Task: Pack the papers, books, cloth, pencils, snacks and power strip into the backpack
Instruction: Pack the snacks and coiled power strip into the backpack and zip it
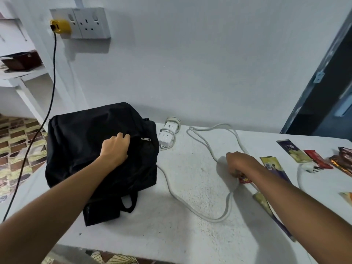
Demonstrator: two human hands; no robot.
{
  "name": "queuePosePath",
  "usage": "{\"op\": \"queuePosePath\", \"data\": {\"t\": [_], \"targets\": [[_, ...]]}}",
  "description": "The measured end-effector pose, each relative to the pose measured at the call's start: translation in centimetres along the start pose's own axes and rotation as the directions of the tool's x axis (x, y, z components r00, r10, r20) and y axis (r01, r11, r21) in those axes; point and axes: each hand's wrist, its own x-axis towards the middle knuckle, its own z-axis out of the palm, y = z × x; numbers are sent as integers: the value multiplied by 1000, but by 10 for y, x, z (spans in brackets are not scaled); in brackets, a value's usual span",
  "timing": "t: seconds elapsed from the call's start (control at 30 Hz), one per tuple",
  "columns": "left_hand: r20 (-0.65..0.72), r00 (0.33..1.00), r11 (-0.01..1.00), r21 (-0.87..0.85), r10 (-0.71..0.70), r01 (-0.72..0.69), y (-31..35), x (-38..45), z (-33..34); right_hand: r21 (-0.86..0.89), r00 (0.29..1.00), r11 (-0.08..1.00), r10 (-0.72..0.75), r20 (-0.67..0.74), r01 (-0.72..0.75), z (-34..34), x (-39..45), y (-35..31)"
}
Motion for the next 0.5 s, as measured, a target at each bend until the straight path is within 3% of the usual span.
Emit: {"op": "queuePosePath", "data": {"t": [0.37, 0.5], "targets": [[13, 1000, 1000, -22, -8, 8, -3, -3, 7, -223, 990, 974, -2, 143, 34, -11, 16, 3], [21, 1000, 1000, -24, -5, 5, -3, -2, 5, -231, 988, 973, 15, 152, 20, -21, 15, 4]]}}
